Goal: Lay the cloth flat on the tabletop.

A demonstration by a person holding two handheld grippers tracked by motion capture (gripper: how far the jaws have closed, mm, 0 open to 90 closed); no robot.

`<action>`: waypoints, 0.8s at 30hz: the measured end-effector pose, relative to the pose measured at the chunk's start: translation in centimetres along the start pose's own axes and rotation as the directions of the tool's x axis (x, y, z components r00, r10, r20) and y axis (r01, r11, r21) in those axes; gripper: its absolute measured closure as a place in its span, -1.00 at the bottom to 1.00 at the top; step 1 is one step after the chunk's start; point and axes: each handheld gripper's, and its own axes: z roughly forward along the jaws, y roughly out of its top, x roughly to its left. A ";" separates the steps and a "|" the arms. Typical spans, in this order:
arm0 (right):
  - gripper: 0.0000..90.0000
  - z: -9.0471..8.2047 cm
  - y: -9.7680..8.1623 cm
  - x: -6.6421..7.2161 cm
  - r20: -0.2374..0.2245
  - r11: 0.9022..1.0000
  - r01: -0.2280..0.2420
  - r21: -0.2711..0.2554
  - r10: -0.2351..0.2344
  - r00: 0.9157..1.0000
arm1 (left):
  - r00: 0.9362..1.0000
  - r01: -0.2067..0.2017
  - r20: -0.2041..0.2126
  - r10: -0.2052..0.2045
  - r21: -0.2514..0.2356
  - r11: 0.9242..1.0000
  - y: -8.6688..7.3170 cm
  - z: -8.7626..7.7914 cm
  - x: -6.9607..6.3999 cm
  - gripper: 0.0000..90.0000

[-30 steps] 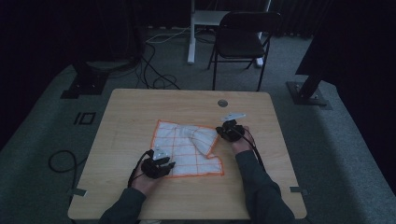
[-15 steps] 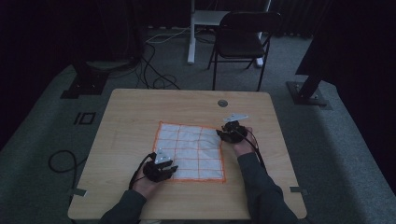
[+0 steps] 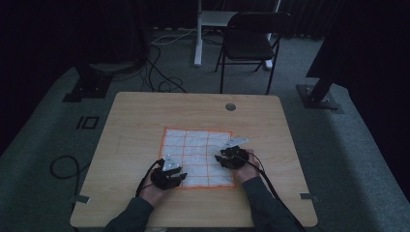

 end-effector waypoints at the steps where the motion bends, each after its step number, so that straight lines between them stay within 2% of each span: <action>1: 0.39 0.0 0.0 0.0 0.000 1.000 0.000 0.000 0.000 1.000 | 1.000 0.000 0.000 0.000 0.000 1.000 0.0 0.0 0.0 0.41; 6: 0.30 0.6 -1.1 -0.5 0.018 0.999 -0.010 0.036 0.009 1.000 | 1.000 0.006 0.015 -0.006 -0.006 1.000 0.0 0.1 -0.1 0.39; 10: 0.24 0.5 -1.4 -0.9 0.021 0.999 -0.026 0.039 0.025 0.999 | 1.000 0.000 0.023 0.000 -0.009 1.000 0.1 0.2 -0.4 0.38; 15: 0.21 0.3 -1.7 -1.1 0.033 0.999 -0.017 0.040 0.016 0.999 | 1.000 0.002 0.019 -0.001 -0.016 1.000 0.0 0.2 -0.4 0.39; 17: 0.19 0.1 -1.8 -1.2 0.043 0.999 -0.018 0.041 0.016 0.999 | 1.000 0.007 0.007 -0.007 -0.026 1.000 0.1 0.1 -0.3 0.39; 20: 0.18 -0.1 -1.9 -1.3 0.044 0.999 -0.016 0.046 0.014 0.999 | 0.999 0.035 -0.032 -0.037 -0.059 0.998 0.2 -0.7 0.6 0.39; 24: 0.17 -0.3 -2.2 -1.4 0.049 0.999 -0.024 0.042 0.022 0.999 | 0.993 0.070 -0.089 -0.077 -0.078 0.994 0.4 -1.5 1.9 0.39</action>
